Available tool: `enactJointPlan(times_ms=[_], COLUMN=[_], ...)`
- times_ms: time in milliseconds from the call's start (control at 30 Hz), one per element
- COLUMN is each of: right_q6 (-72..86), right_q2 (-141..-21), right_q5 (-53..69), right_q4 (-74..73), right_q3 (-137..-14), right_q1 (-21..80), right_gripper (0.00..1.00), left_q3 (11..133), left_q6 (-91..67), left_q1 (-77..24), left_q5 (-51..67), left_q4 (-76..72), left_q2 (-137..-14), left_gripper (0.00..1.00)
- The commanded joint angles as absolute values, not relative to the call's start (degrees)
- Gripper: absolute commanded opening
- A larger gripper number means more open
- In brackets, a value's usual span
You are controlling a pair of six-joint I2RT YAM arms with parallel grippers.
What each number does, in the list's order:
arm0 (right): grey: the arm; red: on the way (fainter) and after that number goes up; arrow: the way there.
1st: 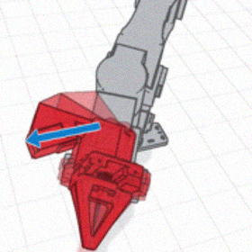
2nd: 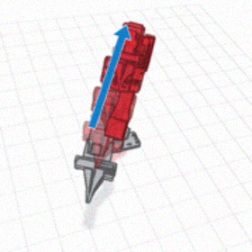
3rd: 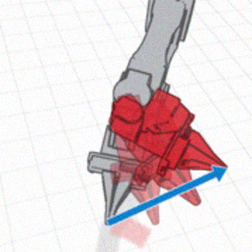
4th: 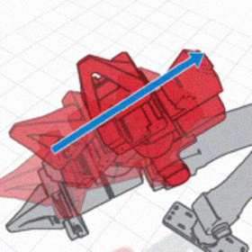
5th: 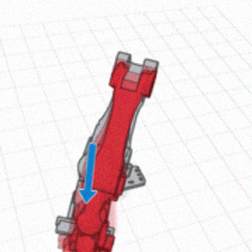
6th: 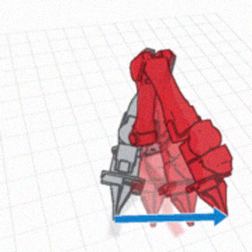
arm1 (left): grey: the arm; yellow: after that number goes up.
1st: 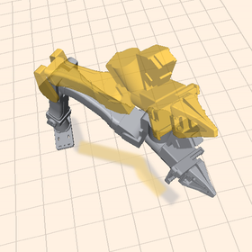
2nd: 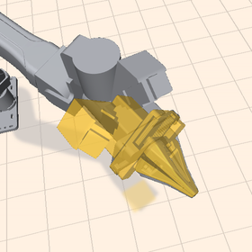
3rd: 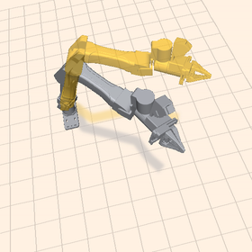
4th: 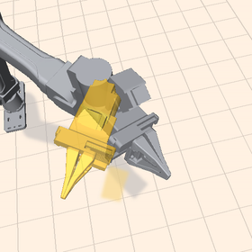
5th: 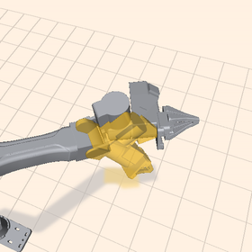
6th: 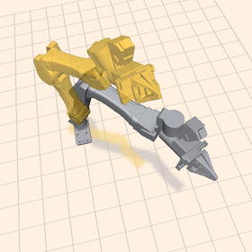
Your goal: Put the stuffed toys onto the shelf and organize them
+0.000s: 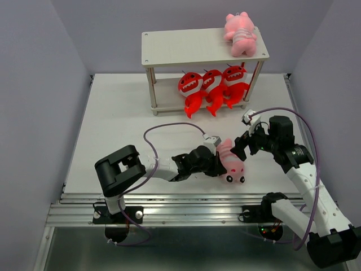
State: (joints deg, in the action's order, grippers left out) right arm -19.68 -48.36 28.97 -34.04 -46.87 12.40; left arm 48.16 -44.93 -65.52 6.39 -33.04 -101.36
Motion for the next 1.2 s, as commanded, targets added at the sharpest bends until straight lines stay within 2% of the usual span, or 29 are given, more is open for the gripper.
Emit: enactJointPlan(times_ms=[0,267,433,667,800,1167], right_q6=[-19.2,-21.2,-27.2,-30.7,-34.4,-22.9], right_q2=[-48.5,-52.4,-56.3,-62.6,-66.5,-68.6], right_q5=[30.2,35.0,42.5,48.9,58.0,63.3], right_q4=[-32.4,-37.0,-46.7,-58.2,-64.6,-54.2], right_q3=[-50.7,-56.0,-62.2,-72.8,-75.5,-76.5], right_q1=[12.1,12.1,12.1,12.1,12.1,15.8], right_gripper=[1.00,1.00,1.00,1.00,1.00,1.00], left_q3=[46.1,46.4,45.6,40.9,39.1,40.6], left_q6=[-36.8,-17.4,-7.3,4.6,8.3,9.5], left_q1=[-65.8,-70.0,-71.5,-71.8,-71.8,-71.8], left_q5=[5.9,-2.9,-6.5,-8.4,-8.9,-6.6], left_q4=[-34.9,-22.5,-15.9,-14.2,-14.3,-14.6], left_q2=[-93.5,-81.5,-75.6,-62.8,-57.8,-58.6], left_gripper=[0.00,0.00,0.00,0.00,0.00,0.00])
